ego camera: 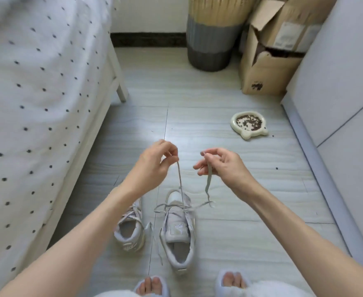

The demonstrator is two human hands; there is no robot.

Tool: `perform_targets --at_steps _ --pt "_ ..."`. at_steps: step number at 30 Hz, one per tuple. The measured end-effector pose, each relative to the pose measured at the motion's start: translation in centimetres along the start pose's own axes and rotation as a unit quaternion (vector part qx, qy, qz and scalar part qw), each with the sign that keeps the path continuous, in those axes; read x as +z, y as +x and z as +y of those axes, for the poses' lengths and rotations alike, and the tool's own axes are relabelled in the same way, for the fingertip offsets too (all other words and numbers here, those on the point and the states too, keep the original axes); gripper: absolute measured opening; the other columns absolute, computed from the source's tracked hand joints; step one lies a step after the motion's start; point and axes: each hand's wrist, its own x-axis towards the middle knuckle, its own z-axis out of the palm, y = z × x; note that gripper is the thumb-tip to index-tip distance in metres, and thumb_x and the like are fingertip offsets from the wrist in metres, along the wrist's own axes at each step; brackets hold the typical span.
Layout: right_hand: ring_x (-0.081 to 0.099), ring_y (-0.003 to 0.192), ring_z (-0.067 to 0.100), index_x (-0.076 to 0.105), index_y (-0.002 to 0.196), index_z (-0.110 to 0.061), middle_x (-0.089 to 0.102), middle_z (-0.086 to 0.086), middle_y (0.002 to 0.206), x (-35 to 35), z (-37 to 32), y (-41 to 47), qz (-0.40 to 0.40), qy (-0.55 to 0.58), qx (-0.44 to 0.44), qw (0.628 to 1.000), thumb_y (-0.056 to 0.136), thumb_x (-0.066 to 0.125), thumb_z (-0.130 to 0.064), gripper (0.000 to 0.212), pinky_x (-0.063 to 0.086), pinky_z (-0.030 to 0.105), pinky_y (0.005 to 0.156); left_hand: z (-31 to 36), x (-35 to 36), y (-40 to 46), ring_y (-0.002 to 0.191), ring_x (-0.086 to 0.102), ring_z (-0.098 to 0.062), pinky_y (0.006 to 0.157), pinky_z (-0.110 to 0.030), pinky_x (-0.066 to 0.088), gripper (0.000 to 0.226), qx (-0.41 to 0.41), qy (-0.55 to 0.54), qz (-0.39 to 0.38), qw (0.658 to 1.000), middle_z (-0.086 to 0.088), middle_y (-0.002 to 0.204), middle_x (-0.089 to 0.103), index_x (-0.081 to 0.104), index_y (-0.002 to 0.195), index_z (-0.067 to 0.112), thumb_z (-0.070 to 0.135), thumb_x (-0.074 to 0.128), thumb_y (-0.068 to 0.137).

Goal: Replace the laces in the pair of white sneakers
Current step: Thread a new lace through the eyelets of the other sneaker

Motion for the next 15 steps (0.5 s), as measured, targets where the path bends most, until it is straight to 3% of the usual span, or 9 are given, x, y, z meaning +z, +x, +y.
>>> perform_targets --at_steps 2,5,8,11,15 --pt "0.065 0.058 0.013 0.059 0.084 -0.009 0.071 0.001 0.064 0.3 -4.0 -1.3 -0.001 0.002 -0.040 0.999 0.096 0.048 -0.007 0.016 0.054 0.021 0.064 3.3 -2.6 0.6 0.073 0.049 0.002 0.068 -0.010 0.036 0.007 0.011 -0.008 0.014 1.000 0.007 0.075 0.055 0.059 0.081 0.006 0.000 0.062 0.084" --pt "0.065 0.065 0.010 0.066 0.079 -0.014 0.070 -0.002 0.065 0.9 -9.5 -3.3 0.022 -0.019 -0.106 0.994 0.091 0.058 -0.010 0.015 0.051 0.023 0.067 7.8 -6.3 1.0 0.073 0.058 -0.019 0.071 -0.024 0.044 0.017 0.020 -0.028 0.059 0.998 0.001 0.074 0.063 0.056 0.076 0.015 0.002 0.061 0.085" --pt "0.062 0.072 0.002 0.071 0.080 -0.016 0.068 -0.004 0.078 1.5 -13.6 -5.1 0.065 -0.069 -0.175 0.980 0.086 0.065 -0.015 0.008 0.047 0.015 0.070 11.5 -9.8 1.3 0.071 0.059 -0.013 0.067 -0.022 0.046 0.025 0.051 -0.033 0.105 0.993 0.008 0.071 0.062 0.054 0.072 0.024 0.004 0.061 0.085" --pt "0.057 0.070 0.002 0.073 0.087 -0.011 0.065 0.001 0.089 2.4 -16.2 -6.7 0.082 -0.105 -0.217 0.967 0.085 0.066 -0.016 0.009 0.045 0.013 0.064 14.4 -12.5 1.2 0.067 0.059 -0.006 0.065 -0.018 0.045 0.033 0.076 -0.022 0.131 0.988 0.010 0.069 0.062 0.051 0.071 0.032 0.004 0.060 0.087" --pt "0.053 0.064 0.005 0.071 0.084 -0.014 0.067 0.008 0.080 3.4 -19.1 -8.4 0.093 -0.051 -0.248 0.963 0.088 0.062 -0.013 0.010 0.044 0.015 0.054 18.0 -16.6 1.2 0.070 0.062 -0.019 0.070 -0.032 0.049 0.027 0.079 -0.050 0.200 0.975 0.001 0.071 0.067 0.054 0.070 0.027 0.006 0.059 0.086"
